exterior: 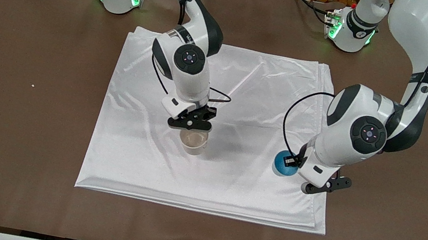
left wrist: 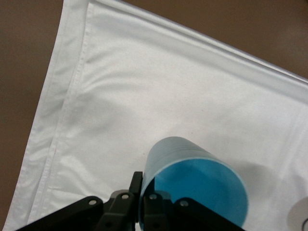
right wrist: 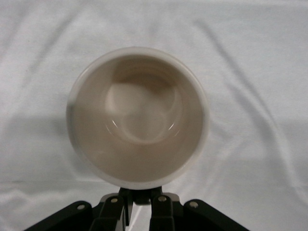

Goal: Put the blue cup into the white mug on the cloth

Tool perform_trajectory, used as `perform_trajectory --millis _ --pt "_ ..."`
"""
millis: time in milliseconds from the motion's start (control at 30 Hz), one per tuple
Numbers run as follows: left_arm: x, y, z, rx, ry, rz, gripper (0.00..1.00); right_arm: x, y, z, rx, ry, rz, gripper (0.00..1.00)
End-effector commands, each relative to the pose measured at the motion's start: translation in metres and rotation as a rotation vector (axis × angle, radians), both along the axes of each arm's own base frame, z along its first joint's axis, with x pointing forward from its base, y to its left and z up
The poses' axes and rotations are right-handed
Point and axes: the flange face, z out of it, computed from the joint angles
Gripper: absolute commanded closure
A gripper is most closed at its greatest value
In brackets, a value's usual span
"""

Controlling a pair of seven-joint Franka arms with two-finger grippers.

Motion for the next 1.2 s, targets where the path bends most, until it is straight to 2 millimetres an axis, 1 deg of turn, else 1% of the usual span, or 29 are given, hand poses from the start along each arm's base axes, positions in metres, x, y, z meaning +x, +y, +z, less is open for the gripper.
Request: perform_trajectory --millis 0,133,267,300,400,533,867,900,933,967,1000,1167 --pt "-0.015 -0.021 0.006 0.003 0.012 0.025 1.00 -0.005 0.034 -0.008 0.028 -0.044 -0.013 1.00" --pt "-0.017 -0.026 0.006 0.003 0.013 0.025 1.00 -0.010 0.053 -0.014 0.032 -0.054 0.006 1.00" --pt "-0.016 -0.024 0.006 0.004 0.013 0.028 1.00 -0.025 0.079 -0.034 0.024 -0.061 0.049 1.00" --pt "-0.016 -0.024 0.006 0.004 0.013 0.028 1.00 -0.028 0.085 -0.042 0.024 -0.064 0.056 1.00" --pt "-0.016 -0.024 0.006 0.004 0.012 0.026 1.00 -0.034 0.096 -0.061 0.017 -0.076 0.080 1.00" --pt "-0.016 -0.023 0.009 0.002 0.008 0.028 1.00 -0.032 0.098 -0.073 0.008 -0.074 0.084 1.00" --pt "-0.016 -0.023 0.010 0.001 0.007 0.028 1.00 -0.045 0.108 -0.082 0.000 -0.066 0.104 1.00" --pt "-0.016 -0.022 0.010 0.002 0.006 0.027 1.00 -0.045 0.108 -0.081 0.000 -0.066 0.101 0.92" --pt "-0.016 -0.023 0.010 0.001 0.007 0.026 1.00 -0.046 0.108 -0.080 -0.003 -0.062 0.097 0.68" --pt "-0.016 -0.023 0.010 0.001 0.007 0.028 1.00 -0.043 0.106 -0.078 -0.004 -0.063 0.093 0.29" --pt "-0.016 -0.022 0.010 0.002 0.006 0.029 1.00 -0.042 0.105 -0.076 -0.004 -0.066 0.091 0.00" --pt "-0.017 -0.024 0.010 0.001 0.007 0.026 1.00 -0.035 0.100 -0.061 0.000 -0.080 0.075 0.00"
